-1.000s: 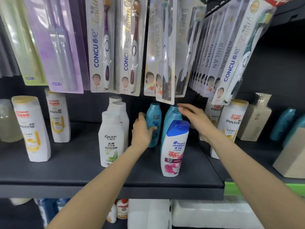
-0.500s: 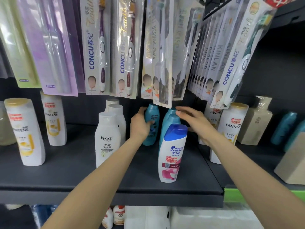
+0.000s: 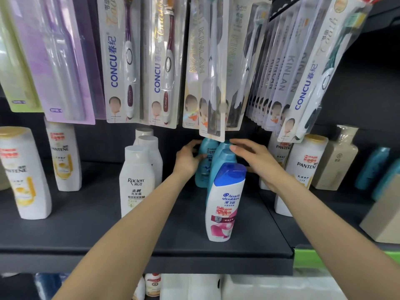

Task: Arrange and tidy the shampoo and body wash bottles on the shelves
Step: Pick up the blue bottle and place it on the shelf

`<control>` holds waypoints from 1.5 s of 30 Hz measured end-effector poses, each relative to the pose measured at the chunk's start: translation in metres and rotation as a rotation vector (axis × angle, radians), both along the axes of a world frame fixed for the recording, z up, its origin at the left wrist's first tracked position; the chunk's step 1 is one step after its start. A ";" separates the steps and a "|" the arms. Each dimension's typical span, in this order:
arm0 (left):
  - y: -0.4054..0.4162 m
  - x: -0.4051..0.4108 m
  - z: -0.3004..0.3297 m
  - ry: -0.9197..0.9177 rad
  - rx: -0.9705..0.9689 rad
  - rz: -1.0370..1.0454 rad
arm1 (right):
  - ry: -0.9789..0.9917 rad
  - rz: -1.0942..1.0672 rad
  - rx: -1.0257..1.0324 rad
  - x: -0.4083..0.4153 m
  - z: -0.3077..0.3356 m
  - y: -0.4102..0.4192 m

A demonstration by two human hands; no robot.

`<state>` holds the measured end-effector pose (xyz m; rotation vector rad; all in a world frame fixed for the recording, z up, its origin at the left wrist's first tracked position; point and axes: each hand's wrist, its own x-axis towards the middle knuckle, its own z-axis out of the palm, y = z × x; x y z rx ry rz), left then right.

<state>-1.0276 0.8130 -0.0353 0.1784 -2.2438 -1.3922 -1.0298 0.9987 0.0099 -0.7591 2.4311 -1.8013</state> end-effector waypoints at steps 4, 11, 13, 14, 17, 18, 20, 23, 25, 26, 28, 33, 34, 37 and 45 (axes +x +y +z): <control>0.000 -0.002 -0.001 -0.005 -0.036 0.019 | 0.000 -0.008 -0.007 0.000 -0.001 -0.001; 0.009 -0.006 -0.002 0.016 -0.030 0.008 | -0.008 -0.005 -0.011 0.001 -0.002 0.000; 0.009 -0.006 -0.003 0.017 -0.014 0.011 | -0.008 -0.003 -0.016 0.002 -0.002 0.000; 0.008 -0.006 -0.002 0.015 -0.014 0.010 | -0.007 -0.003 -0.019 0.002 -0.002 0.000; 0.007 -0.006 0.001 0.001 -0.042 0.003 | -0.004 -0.007 -0.012 0.002 -0.002 -0.001; 0.006 -0.006 0.001 -0.003 -0.057 0.007 | -0.003 -0.008 -0.006 0.001 -0.001 0.000; 0.005 -0.006 0.001 -0.002 -0.068 0.025 | -0.002 -0.003 0.005 0.000 0.000 0.000; 0.004 -0.005 -0.002 -0.005 -0.056 0.053 | -0.007 0.008 0.021 0.000 0.001 0.002; 0.004 -0.006 -0.003 -0.005 -0.053 0.052 | -0.006 0.014 0.026 0.000 0.001 0.002; 0.004 -0.005 -0.002 -0.008 -0.052 0.046 | -0.004 0.014 0.026 0.000 0.000 0.002; 0.004 -0.005 -0.002 -0.014 -0.054 0.039 | -0.003 0.011 0.022 0.000 0.000 0.002; 0.006 -0.005 -0.002 -0.012 -0.039 0.037 | -0.009 0.014 0.007 0.000 0.000 0.001; 0.008 -0.005 -0.001 -0.012 -0.034 0.035 | -0.012 0.016 0.002 0.000 0.000 0.001; 0.012 -0.006 -0.001 -0.009 -0.028 0.025 | -0.010 0.016 0.005 0.000 0.000 0.001; 0.010 0.000 -0.002 -0.063 -0.032 -0.036 | -0.008 0.020 0.006 0.001 0.000 0.002</control>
